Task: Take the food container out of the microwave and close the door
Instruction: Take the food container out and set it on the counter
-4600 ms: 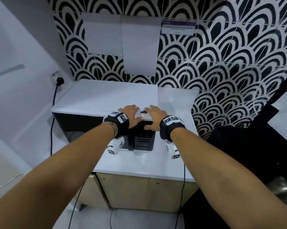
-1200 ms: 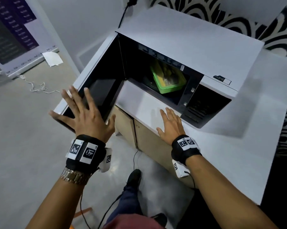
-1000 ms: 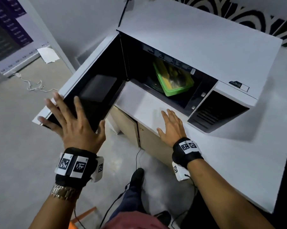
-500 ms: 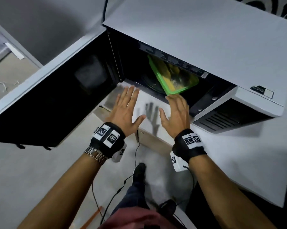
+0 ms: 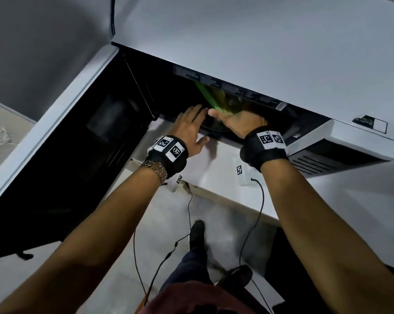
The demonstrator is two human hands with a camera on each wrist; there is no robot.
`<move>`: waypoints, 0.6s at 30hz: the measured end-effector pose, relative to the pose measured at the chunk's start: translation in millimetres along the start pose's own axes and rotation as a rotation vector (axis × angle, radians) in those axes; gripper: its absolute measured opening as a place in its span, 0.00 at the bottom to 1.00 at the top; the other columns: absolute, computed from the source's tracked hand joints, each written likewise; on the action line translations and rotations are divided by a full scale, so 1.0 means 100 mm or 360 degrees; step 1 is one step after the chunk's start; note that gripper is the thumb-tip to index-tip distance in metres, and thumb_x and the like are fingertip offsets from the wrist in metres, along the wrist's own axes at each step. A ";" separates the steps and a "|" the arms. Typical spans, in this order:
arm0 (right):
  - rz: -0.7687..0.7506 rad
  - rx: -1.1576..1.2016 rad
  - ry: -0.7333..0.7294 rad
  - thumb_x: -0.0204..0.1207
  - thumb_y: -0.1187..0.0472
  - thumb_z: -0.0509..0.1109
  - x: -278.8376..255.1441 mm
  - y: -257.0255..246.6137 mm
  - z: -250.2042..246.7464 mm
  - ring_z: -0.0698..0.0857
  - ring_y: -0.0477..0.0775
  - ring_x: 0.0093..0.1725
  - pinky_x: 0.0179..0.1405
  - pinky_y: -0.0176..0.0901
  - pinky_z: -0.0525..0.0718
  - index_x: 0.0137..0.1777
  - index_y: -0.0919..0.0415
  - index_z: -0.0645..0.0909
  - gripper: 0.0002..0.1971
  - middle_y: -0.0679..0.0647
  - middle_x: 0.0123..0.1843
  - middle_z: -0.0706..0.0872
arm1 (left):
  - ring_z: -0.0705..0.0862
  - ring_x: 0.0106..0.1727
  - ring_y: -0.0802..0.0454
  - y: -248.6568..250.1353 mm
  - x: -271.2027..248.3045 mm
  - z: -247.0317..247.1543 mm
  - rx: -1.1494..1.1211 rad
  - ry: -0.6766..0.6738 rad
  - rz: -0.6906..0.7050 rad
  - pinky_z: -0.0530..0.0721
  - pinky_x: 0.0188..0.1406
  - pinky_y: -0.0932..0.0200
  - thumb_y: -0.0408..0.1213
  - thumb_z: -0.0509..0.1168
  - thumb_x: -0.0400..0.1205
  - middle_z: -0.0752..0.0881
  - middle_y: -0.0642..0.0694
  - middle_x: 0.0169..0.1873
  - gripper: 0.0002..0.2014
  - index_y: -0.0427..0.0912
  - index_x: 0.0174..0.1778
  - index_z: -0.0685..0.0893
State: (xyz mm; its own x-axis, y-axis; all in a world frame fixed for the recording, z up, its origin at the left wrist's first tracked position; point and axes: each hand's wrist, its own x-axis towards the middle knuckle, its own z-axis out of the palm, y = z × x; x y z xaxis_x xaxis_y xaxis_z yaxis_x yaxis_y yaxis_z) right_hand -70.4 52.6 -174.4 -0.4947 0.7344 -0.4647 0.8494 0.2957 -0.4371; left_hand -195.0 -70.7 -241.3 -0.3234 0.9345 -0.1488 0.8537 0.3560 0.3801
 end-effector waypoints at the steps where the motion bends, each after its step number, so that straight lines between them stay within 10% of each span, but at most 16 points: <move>1: 0.0037 -0.0044 -0.0137 0.70 0.18 0.57 0.05 -0.03 -0.01 0.78 0.66 0.75 0.72 0.52 0.73 0.73 0.56 0.81 0.47 0.63 0.76 0.80 | 0.53 0.88 0.36 -0.01 0.01 0.02 0.0074 -0.0041 -0.0015 0.53 0.85 0.34 0.46 0.67 0.82 0.56 0.36 0.87 0.39 0.39 0.86 0.56; 7: 0.0044 -0.0169 -0.0045 0.78 0.27 0.58 0.11 -0.10 0.08 0.81 0.68 0.71 0.66 0.49 0.77 0.71 0.61 0.81 0.39 0.66 0.73 0.82 | 0.40 0.89 0.41 -0.09 -0.03 0.14 0.0242 -0.0134 0.0004 0.38 0.85 0.40 0.47 0.69 0.78 0.43 0.40 0.88 0.49 0.40 0.87 0.45; 18: 0.0001 0.0011 0.0383 0.67 0.30 0.74 -0.11 -0.06 0.16 0.89 0.65 0.46 0.38 0.44 0.79 0.36 0.60 0.84 0.29 0.62 0.39 0.87 | 0.38 0.89 0.44 -0.04 -0.06 0.15 0.0235 -0.0149 -0.0009 0.38 0.84 0.43 0.45 0.72 0.76 0.39 0.43 0.88 0.53 0.41 0.87 0.42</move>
State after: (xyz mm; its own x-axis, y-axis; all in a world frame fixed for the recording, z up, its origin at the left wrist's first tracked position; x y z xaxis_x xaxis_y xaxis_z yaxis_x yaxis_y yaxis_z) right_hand -72.6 32.9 -178.8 -0.4353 0.8593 -0.2685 0.8481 0.2915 -0.4424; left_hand -190.4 -78.3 -255.5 -0.2949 0.9255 -0.2376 0.9048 0.3504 0.2419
